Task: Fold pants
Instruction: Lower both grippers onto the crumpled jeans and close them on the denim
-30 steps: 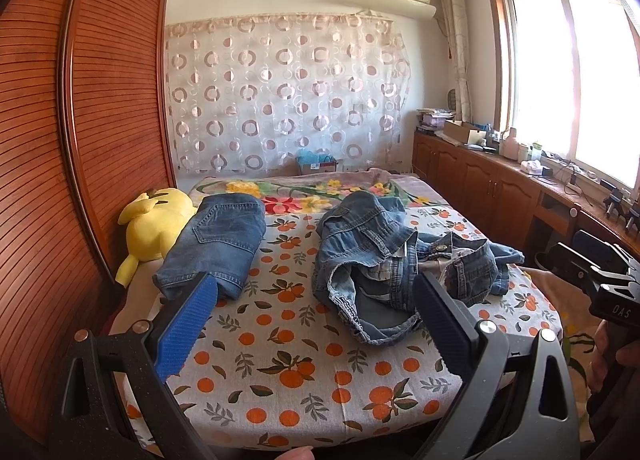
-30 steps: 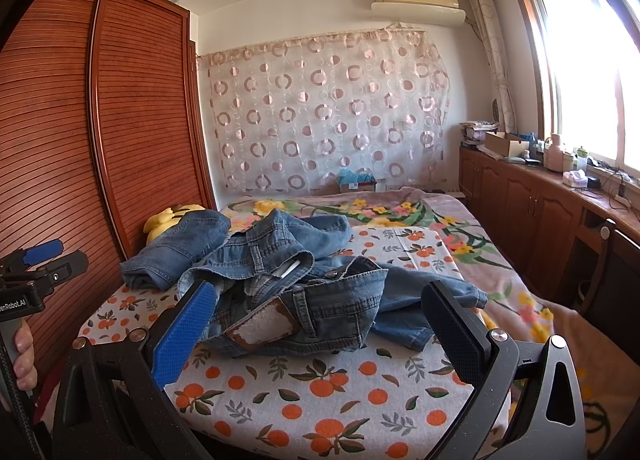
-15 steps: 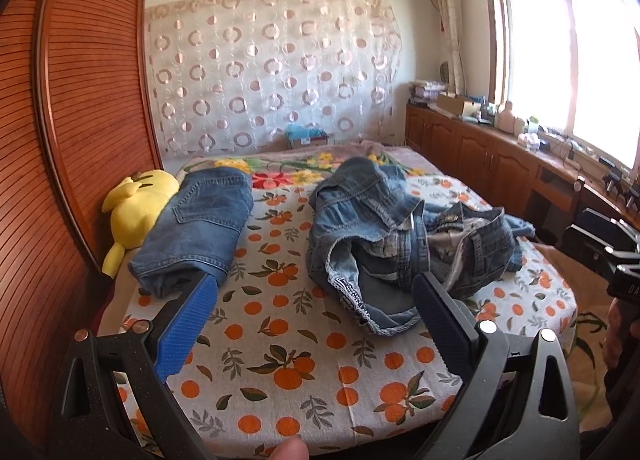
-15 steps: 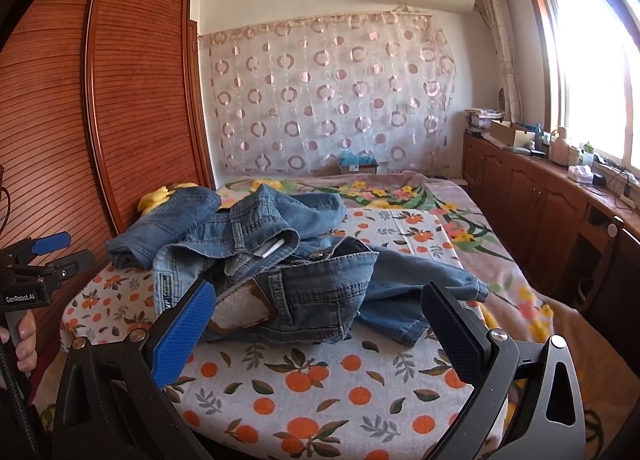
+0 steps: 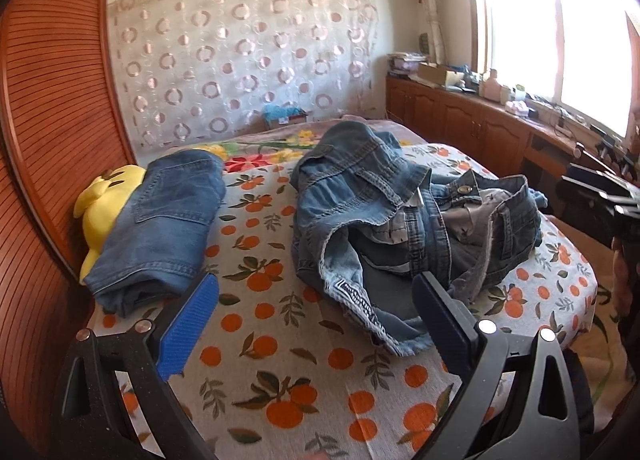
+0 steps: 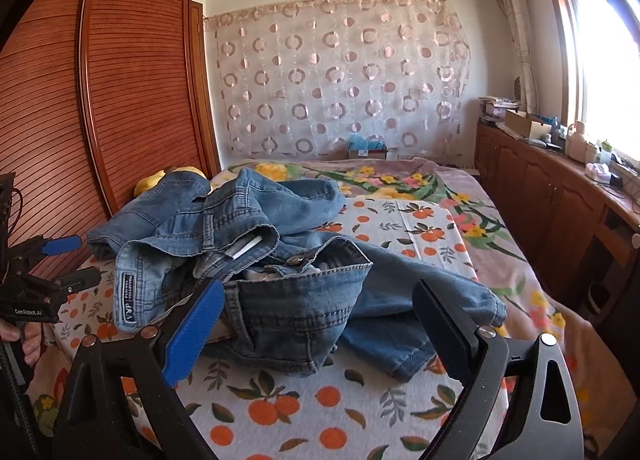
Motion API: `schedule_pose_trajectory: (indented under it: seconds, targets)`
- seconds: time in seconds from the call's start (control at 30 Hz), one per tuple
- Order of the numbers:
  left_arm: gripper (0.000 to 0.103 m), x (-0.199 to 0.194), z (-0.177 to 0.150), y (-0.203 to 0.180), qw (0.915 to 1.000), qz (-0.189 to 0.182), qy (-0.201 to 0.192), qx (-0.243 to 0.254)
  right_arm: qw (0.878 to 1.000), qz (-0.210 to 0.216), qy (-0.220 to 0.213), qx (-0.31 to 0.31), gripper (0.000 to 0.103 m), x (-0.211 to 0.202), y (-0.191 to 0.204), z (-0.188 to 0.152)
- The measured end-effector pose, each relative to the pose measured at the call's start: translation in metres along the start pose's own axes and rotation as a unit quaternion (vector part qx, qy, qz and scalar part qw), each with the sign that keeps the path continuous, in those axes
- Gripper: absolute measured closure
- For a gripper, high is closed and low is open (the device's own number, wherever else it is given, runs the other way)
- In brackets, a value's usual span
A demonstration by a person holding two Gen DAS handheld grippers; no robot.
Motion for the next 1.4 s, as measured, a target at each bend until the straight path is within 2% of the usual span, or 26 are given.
schedule_pose_trajectory:
  seconds: [0.2,0.27,0.33,0.67,0.77,0.8,0.87,0.9,0.93,0.97,1.0,1.07,1.23,1.4]
  targets:
    - [0.013,0.026,0.011,-0.006,0.9993,-0.028,0.011,0.024,0.999,0.018,0.035,0.008,0.016,0.024,-0.012,0.015]
    - [0.017,0.034,0.015,-0.007,0.9986,-0.039,0.013,0.032,0.997,0.039,0.067,0.02,0.021,0.034,-0.017,0.016]
    - [0.026,0.043,0.017,-0.01,0.9976,-0.052,0.019,0.041,0.996,0.043,0.077,0.022,0.021,0.039,-0.021,0.021]
    - [0.045,0.078,0.023,-0.01,0.9949,-0.055,0.063,0.057,0.989,0.039,0.143,0.024,0.021,0.046,-0.027,0.03]
    - [0.054,0.084,0.022,-0.005,0.9944,-0.057,0.073,0.05,0.986,0.042,0.161,0.023,0.023,0.047,-0.027,0.025]
    - [0.058,0.085,0.022,-0.004,0.9946,-0.054,0.075,0.049,0.985,0.045,0.168,0.023,0.027,0.046,-0.026,0.022]
    - [0.068,0.086,0.021,0.001,0.9948,-0.049,0.081,0.037,0.98,0.066,0.182,0.034,0.05,0.05,-0.024,0.019]
    - [0.074,0.085,0.022,0.002,0.9948,-0.052,0.081,0.034,0.979,0.073,0.187,0.043,0.052,0.049,-0.025,0.018]
    - [0.081,0.082,0.024,0.001,0.995,-0.056,0.076,0.033,0.978,0.074,0.188,0.047,0.059,0.046,-0.025,0.018]
    - [0.084,0.078,0.026,0.0,0.9953,-0.057,0.071,0.034,0.978,0.076,0.187,0.046,0.069,0.041,-0.023,0.019]
    - [0.087,0.075,0.029,0.0,0.9955,-0.057,0.067,0.034,0.979,0.078,0.183,0.043,0.072,0.035,-0.021,0.022]
    - [0.089,0.063,0.04,-0.002,0.9963,-0.058,0.054,0.034,0.982,0.08,0.17,0.027,0.088,0.021,-0.015,0.03]
    - [0.091,0.036,0.081,0.006,0.9979,-0.051,0.017,0.035,0.99,0.074,0.118,-0.002,0.096,-0.023,-0.011,0.06]
    - [0.094,0.011,0.116,0.028,0.9989,-0.026,-0.014,0.037,0.992,0.087,0.087,-0.01,0.097,-0.071,-0.003,0.084]
Point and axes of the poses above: each gripper's, at about its wrist camera, not at the fingertips, and x roughly the way its jaws point, y to its left, z to its top, the point moved 5 cm from there along x, roughly the way its jaws point, and after that the axes turned 6 degrees about x, right-handed, at the moved point
